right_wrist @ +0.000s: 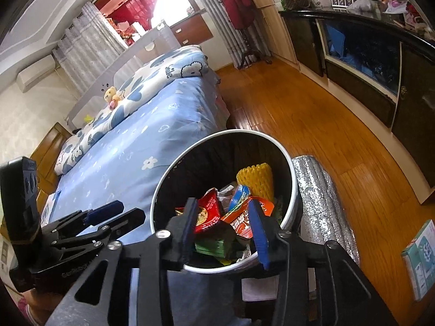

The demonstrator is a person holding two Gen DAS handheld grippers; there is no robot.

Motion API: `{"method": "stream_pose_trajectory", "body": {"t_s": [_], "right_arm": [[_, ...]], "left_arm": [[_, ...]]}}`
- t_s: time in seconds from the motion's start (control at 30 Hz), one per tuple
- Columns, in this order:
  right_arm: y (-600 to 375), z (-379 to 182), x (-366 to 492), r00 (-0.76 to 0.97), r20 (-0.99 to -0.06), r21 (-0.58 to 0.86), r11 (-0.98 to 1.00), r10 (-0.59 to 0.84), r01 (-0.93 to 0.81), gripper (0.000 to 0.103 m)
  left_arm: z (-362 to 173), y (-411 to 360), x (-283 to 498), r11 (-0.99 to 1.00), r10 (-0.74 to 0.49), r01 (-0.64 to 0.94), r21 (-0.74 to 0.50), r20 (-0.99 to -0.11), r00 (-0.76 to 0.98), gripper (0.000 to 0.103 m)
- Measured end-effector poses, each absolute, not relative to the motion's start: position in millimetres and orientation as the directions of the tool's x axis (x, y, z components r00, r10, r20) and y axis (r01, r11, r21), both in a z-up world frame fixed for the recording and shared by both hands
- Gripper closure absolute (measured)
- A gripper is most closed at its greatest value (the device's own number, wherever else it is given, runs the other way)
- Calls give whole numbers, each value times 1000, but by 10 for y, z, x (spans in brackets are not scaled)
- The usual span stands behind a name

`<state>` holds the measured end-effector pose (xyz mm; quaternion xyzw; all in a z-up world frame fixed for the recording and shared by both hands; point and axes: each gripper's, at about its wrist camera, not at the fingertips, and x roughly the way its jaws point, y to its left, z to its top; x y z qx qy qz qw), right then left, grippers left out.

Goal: Collect trash

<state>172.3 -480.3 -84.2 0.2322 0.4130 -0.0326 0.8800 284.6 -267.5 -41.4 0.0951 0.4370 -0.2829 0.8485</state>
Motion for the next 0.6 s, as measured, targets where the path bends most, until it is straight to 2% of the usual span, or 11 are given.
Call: {"method": "stream_pose_trajectory", "body": {"t_s": [0.07, 0.2, 0.27, 0.43, 0.6], "right_arm": [[-4769, -793, 1659, 667, -734, 380, 891, 127, 249, 50], [-4619, -663, 1481, 697, -709, 378, 893, 110, 244, 39], [-4503, -609, 1377, 712, -695, 373, 897, 101, 237, 29], [-4139, -534, 1098, 747, -659, 352, 913, 85, 206, 26], [-3848, -509, 817, 792, -608, 332, 921, 44, 204, 23]], "left_arm": [[-398, -2552, 2774, 824, -407, 559, -96, -786, 465, 47], [-380, -2242, 2560, 836, -423, 534, -126, -767, 482, 47], [-375, -2039, 2422, 847, -424, 515, -135, -755, 500, 47], [-334, -1531, 1987, 873, -406, 474, -115, -710, 576, 40], [-264, -1146, 1523, 894, -385, 438, -93, -658, 647, 38]]}}
